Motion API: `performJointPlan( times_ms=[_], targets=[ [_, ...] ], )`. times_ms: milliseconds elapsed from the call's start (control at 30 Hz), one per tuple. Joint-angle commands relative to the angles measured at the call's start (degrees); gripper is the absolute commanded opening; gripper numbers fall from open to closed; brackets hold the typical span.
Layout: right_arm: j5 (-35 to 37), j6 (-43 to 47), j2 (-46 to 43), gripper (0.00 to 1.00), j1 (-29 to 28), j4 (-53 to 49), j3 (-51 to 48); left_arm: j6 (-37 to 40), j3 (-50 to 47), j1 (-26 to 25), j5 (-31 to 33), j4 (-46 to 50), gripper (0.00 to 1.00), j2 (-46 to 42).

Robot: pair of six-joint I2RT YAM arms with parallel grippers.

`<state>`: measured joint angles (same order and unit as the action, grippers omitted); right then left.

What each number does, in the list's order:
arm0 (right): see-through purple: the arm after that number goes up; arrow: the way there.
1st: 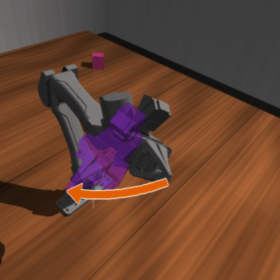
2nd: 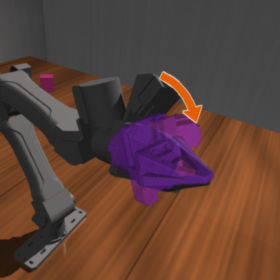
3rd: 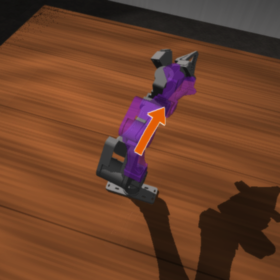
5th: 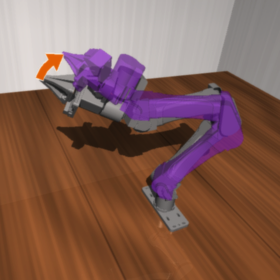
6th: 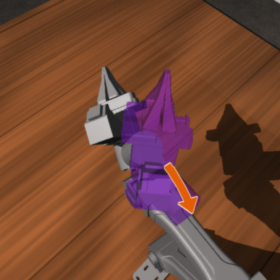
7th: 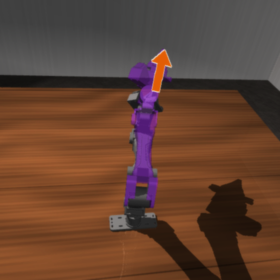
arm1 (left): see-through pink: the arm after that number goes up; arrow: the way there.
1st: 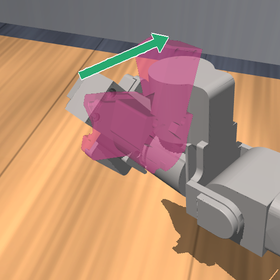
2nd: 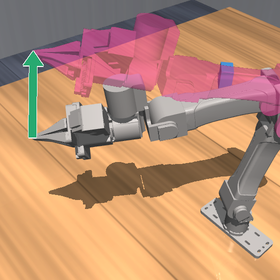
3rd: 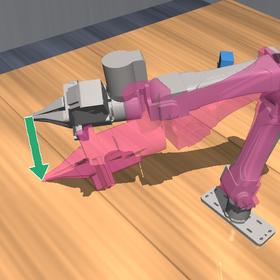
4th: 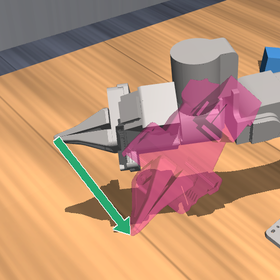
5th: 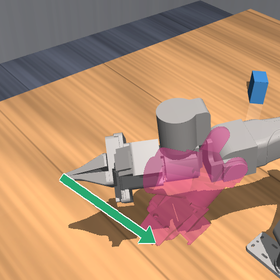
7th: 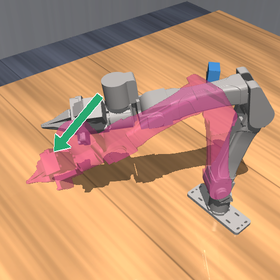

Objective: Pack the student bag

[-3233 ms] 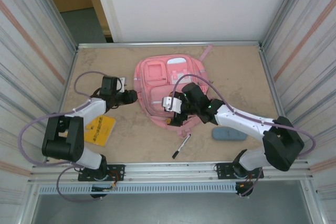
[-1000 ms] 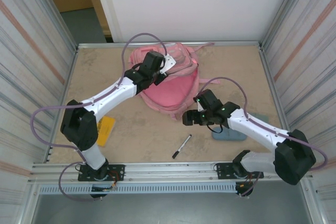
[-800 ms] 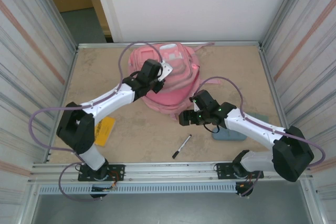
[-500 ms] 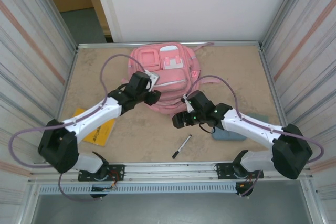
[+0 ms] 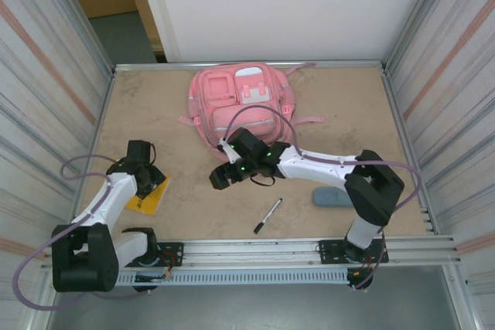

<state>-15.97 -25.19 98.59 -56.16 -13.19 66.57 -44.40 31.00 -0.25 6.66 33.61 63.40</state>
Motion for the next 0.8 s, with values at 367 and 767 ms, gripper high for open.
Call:
performJointPlan(
  times_ms=[367, 767],
  targets=[
    [-8.3, -4.3, 8.4, 0.78, 2.4, 0.5, 5.8, -5.3, -4.3, -18.5, -5.1, -7.4, 0.47, 3.5],
    [-15.4, 1.2, 11.6, 0.69, 7.0, -6.8, 8.6, -21.5, -1.3, -42.5, -5.5, 7.1, 0.49, -2.7]
  ],
)
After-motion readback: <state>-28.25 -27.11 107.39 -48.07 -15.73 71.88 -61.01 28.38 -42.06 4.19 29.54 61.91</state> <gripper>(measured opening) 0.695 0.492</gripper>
